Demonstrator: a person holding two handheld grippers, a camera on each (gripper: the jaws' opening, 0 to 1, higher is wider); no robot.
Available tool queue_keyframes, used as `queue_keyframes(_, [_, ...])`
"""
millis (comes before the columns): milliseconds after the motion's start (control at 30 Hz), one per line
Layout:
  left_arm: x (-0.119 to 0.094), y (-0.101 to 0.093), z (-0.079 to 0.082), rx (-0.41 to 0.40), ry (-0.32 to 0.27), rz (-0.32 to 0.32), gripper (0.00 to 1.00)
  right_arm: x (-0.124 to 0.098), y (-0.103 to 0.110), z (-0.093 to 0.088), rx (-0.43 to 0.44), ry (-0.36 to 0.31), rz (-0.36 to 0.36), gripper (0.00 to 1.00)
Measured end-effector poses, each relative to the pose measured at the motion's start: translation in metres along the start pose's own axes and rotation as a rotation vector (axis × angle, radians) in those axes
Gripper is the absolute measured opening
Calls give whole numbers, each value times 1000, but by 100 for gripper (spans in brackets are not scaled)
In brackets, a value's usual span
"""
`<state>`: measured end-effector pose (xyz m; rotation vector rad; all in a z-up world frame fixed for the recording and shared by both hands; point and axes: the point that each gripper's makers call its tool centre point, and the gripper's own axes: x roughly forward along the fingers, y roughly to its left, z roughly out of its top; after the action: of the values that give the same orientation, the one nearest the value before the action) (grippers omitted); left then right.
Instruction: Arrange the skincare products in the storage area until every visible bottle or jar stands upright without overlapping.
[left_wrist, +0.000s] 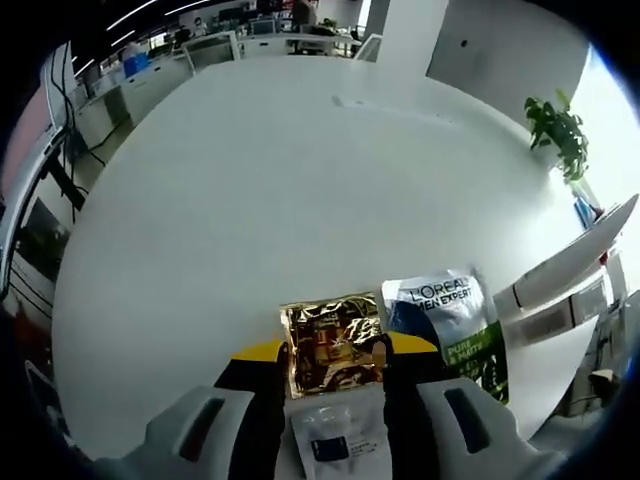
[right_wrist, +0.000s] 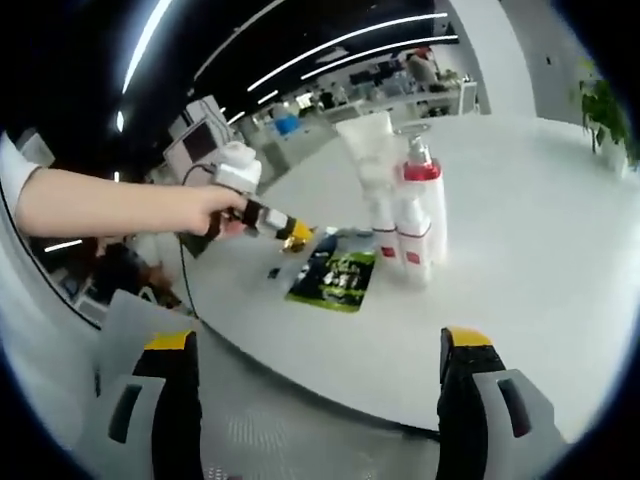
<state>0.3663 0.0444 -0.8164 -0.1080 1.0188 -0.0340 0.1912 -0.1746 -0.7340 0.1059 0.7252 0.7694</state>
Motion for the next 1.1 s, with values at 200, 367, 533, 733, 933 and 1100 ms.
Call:
queue_keyframes(200, [7,1,0,16,11,5,40,5,5,9,-139,11,5,100])
queue_keyframes(367, [6,0,-5,10,21,10,40,5,11,11,-204,-12,8,100])
queue_keyframes(533, [7,1,-4,5,19,8,40,5,13,12,-210,-1,35,100])
queue_keyframes(733, [7,0,-4,4,17,10,41,7,-2,18,-300,-6,-27,99])
queue_keyframes(933, [7,1,-4,-5,21,13,41,9,9,20,-392,-38,-22,92])
queue_keyframes(1100, [6,1,-5,-10,23,15,41,11,10,16,-416,-15,-16,94])
